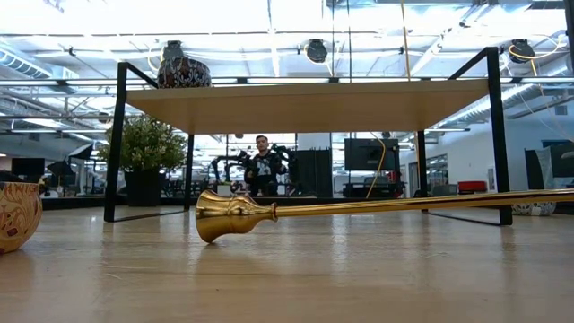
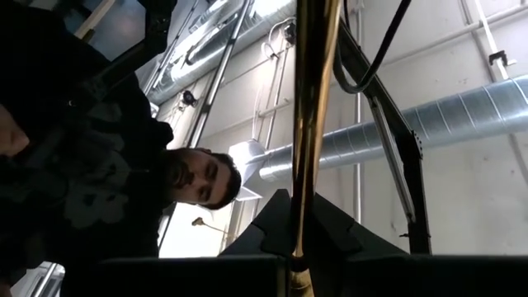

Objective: Pick & Place candle stick holders
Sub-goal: Put the left gold candle holder on the shelf

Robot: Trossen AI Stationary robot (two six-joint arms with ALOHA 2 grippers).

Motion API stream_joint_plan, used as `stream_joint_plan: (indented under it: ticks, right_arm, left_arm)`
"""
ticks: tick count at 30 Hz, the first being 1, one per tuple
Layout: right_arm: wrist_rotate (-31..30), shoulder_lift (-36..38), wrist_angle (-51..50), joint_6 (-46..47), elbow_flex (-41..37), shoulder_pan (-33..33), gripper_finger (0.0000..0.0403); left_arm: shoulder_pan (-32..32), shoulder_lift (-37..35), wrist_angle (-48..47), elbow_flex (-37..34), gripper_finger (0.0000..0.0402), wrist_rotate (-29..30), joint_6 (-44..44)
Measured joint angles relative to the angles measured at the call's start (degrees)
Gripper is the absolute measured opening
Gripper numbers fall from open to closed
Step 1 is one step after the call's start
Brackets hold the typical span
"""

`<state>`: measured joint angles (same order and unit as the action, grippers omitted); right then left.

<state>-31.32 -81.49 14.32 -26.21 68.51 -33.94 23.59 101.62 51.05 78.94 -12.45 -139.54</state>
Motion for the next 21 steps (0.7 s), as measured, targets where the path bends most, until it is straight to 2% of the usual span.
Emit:
stream_joint_plan:
  ticks: [7,14,21]
  right_arm:
    - [-0.1,0.1,-0.7,2.7,0.0,-0.3,0.0017]
    - [0.2,0.3,-1.8,8.7,0.0,-0.3,0.0013]
    - [4.8,0.5,-2.6,13.9,0.0,-0.3,0.0012]
  left_arm:
    - [0.0,0.0,-0.7,0.0,0.0015,-0.5,0.6]
    - [-1.1,0.0,-0.3,0.0,0.0076,-1.0,4.5]
    - [-1.5,0.0,-0.7,0.0,0.0085,-7.2,4.4]
